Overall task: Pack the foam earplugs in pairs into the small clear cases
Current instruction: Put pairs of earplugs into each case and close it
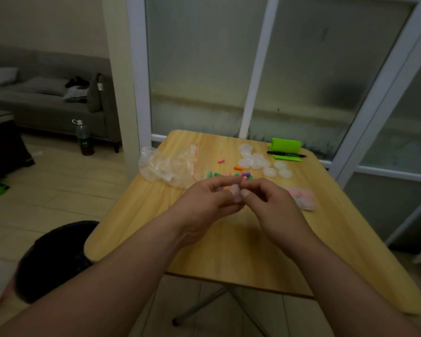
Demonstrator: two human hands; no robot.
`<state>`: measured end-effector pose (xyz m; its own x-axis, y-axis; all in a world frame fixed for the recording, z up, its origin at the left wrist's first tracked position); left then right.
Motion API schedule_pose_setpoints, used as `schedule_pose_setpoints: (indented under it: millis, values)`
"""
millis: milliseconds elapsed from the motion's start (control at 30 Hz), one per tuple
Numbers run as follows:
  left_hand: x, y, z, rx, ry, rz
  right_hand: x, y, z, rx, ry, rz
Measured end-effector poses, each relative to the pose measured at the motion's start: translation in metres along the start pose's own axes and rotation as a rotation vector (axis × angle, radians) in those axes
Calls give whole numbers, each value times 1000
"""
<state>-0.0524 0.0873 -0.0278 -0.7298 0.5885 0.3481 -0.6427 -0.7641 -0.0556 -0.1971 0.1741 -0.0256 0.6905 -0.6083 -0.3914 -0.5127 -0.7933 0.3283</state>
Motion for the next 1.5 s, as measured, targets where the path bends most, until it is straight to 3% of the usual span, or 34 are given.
schedule_pose_setpoints:
  millis: [433,867,1033,1267,1500]
  values:
    - [-17,6,-5,85,458,47,0,6,3,266,143,-167]
    - [-18,1,-1,200,692,80,5,4,5,320,371,-261]
    - [-17,-3,-4,254,789,76,3,3,6,288,316,-250]
    - [-17,-3,1,210,702,87,4,9,18,200,272,-226]
    - [-18,-3,1,253,697,87,10,10,21,264,413,-148]
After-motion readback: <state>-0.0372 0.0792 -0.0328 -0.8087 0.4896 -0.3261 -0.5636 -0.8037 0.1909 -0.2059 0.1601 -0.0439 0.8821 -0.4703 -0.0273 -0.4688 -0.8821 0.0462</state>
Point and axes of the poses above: each hand's wrist, its own y-axis towards the middle knuckle, its own x-axis out of the palm, z = x × y, the point moved 1 cm from there along y, towards the middle knuckle, and after that the axes turned 7 degrees about z, right-handed, at the moved point
